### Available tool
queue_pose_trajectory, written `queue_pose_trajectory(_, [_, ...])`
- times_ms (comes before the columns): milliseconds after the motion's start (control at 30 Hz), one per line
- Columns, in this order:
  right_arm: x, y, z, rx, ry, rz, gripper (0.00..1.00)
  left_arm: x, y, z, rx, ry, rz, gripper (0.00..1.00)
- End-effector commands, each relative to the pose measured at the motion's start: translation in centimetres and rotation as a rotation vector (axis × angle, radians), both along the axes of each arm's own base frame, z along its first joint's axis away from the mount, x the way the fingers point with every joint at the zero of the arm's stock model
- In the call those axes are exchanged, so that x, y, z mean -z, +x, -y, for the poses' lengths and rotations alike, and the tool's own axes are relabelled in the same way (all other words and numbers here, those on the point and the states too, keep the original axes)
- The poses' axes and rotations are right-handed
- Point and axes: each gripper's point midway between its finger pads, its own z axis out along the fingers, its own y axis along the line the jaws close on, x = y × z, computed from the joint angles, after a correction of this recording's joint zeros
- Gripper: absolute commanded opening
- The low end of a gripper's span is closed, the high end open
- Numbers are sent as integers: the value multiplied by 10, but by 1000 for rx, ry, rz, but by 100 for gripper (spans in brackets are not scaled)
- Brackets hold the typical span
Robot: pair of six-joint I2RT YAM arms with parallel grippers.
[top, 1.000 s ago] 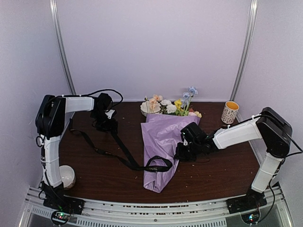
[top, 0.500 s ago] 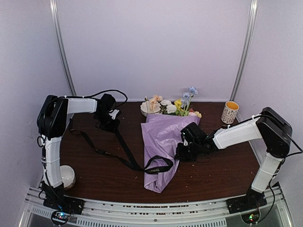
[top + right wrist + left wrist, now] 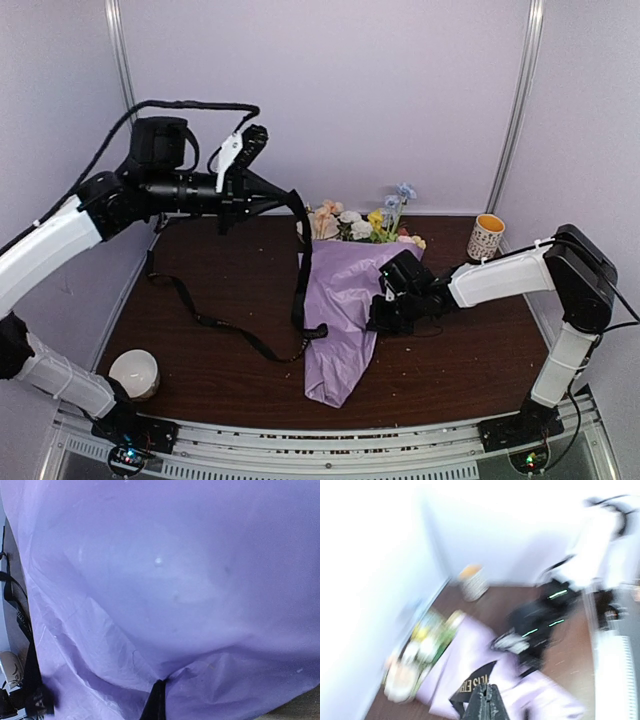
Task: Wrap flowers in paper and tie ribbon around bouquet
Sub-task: Place the ribbon at the corner of the board.
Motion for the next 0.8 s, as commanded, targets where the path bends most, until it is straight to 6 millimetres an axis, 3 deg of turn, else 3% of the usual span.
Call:
queue_pose_trajectory(0, [-22,19,-10,-6,26,48,0,-57,-108,-1,487,-174,94,0])
queue_pose_trajectory(100, [-28,23,-11,-3,32,58,0,-98,-154,-28,584,-262,182,0])
queue_pose_trajectory(200, [-29,24,-13,-6,33,59,0,-104,-177,-36,613,-269,190,0])
queue_pose_trajectory(300, [-27,25,-14,-5,38,57,0,-80,-187,-13,710,-232,73,0])
queue_pose_trajectory(467, [-25,26,-17,-24,38,60,0,-42,-188,45,922,-203,-229,0])
queue_pose_trajectory(533, [-26,27,-20,-44,27,60,0,-20,-194,68,975,-139,-263,0])
queue_pose_trajectory(667, [-25,30,-18,-58,-7,70,0,1,-240,84,1143,-47,-317,0])
queue_pose_trajectory(767, [-25,33,-15,-56,-32,88,0,27,-256,102,1138,26,-263,0])
